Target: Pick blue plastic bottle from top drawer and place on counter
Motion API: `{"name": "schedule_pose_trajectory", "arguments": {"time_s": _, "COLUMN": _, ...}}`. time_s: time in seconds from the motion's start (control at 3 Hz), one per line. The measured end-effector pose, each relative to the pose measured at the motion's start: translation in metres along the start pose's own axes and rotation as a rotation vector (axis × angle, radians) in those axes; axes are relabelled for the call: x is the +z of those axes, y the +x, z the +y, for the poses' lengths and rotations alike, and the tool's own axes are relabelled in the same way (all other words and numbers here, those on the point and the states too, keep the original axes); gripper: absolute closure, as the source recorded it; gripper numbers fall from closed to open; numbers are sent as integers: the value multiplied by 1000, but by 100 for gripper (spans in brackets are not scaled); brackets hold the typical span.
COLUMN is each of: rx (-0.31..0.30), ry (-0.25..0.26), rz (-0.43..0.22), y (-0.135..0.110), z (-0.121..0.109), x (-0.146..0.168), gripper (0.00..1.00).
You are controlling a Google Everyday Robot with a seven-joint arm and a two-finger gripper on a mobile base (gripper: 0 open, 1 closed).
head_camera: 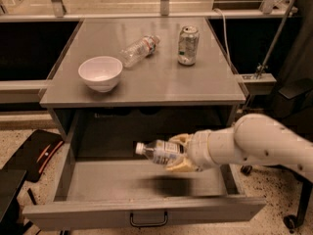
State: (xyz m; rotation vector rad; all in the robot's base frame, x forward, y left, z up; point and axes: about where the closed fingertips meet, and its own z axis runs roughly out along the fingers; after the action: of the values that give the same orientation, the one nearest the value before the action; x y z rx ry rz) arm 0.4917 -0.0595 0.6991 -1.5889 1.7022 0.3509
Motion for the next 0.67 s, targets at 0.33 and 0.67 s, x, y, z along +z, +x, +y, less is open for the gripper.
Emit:
{"name": "schedule_pose_trajectory", "arguments": {"time_s": 0.33, "rx": 9, "ry": 72, "rz": -25, "y": -22, "z": -21, "x": -115, "gripper": 100}}
{"name": "schedule_pose_trajectory", "arguments": {"time_s": 0.67, "rx": 9, "ry": 71, "rz": -25, "y": -22, "z": -20, "x": -115, "gripper": 100}}
